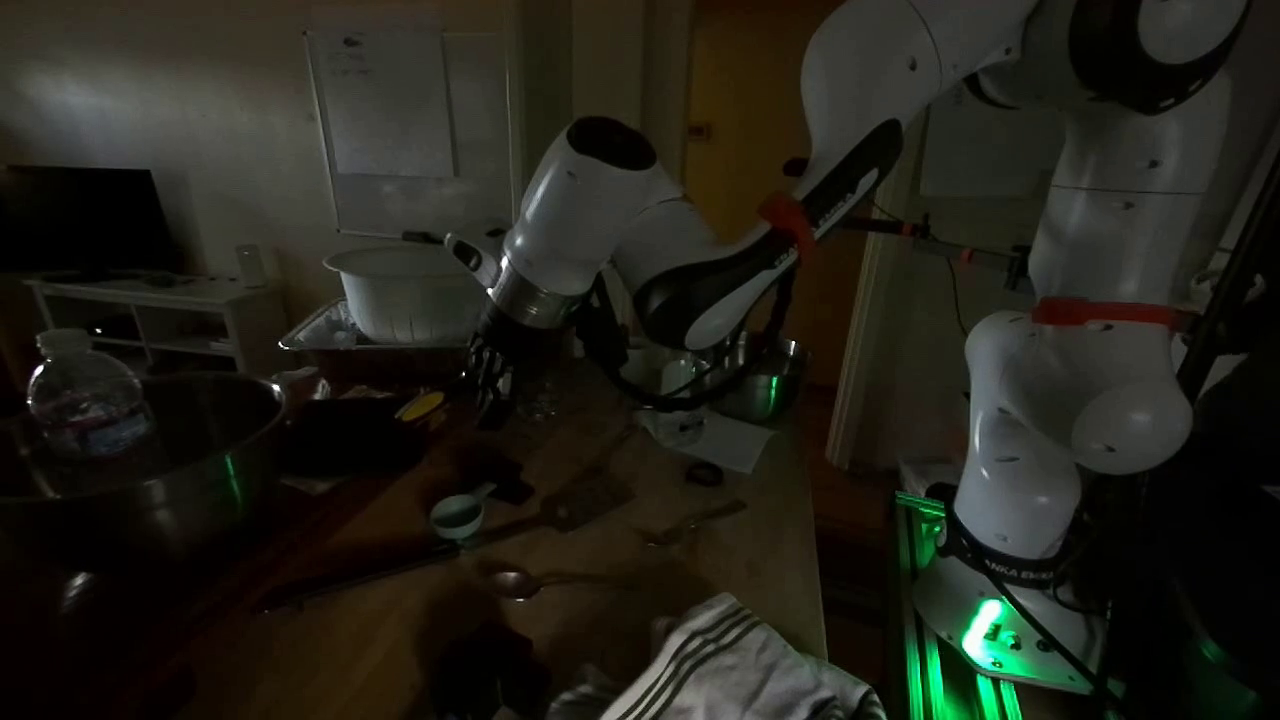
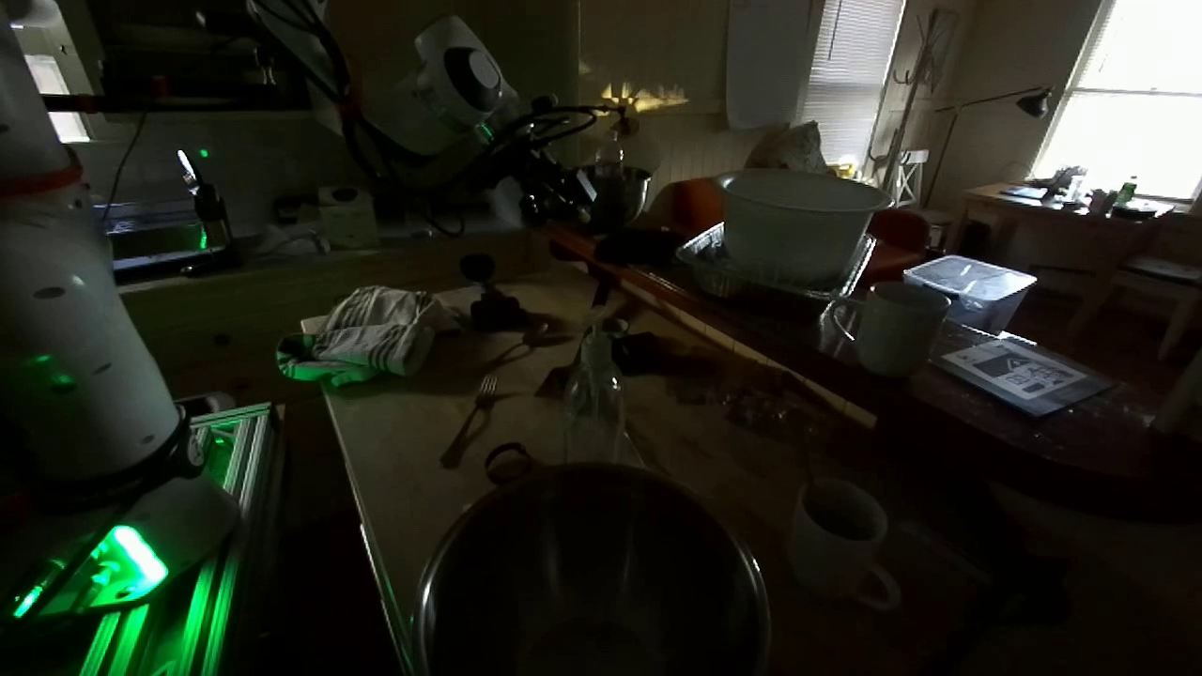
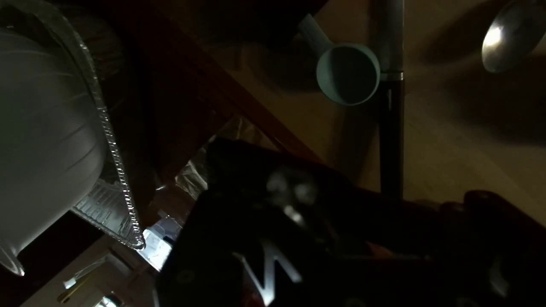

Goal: Put the yellow screwdriver on the top counter

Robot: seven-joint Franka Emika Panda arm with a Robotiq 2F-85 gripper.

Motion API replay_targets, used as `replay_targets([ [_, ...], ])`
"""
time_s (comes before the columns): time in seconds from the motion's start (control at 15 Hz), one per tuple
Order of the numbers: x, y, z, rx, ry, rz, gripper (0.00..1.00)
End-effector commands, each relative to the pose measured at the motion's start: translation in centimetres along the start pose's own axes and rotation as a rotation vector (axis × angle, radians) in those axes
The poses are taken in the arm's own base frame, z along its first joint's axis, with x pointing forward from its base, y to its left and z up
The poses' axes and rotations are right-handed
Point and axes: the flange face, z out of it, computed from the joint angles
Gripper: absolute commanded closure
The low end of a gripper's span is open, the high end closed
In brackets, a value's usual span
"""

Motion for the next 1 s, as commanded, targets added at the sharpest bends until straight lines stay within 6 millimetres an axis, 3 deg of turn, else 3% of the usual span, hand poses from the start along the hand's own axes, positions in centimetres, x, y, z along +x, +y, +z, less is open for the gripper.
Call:
replay_targets([
  [0.0, 0.0, -0.1, 0.0, 0.001, 0.001, -0.002, 1.00],
  [0.27, 0.8, 5.7, -0.5, -0.151, 0.026, 0.219, 1.00],
  [0.4, 1.5, 7.4, 1.5, -0.212, 0.015, 0.297, 1.00],
  [0.6, 2.9, 7.0, 5.8, -0.243, -0.037, 0.337, 1.00],
  [0.8, 4.8, 4.6, 9.5, -0.217, -0.064, 0.313, 1.00],
  [0.93, 6.5, 3.8, 10.9, -0.231, -0.053, 0.305, 1.00],
])
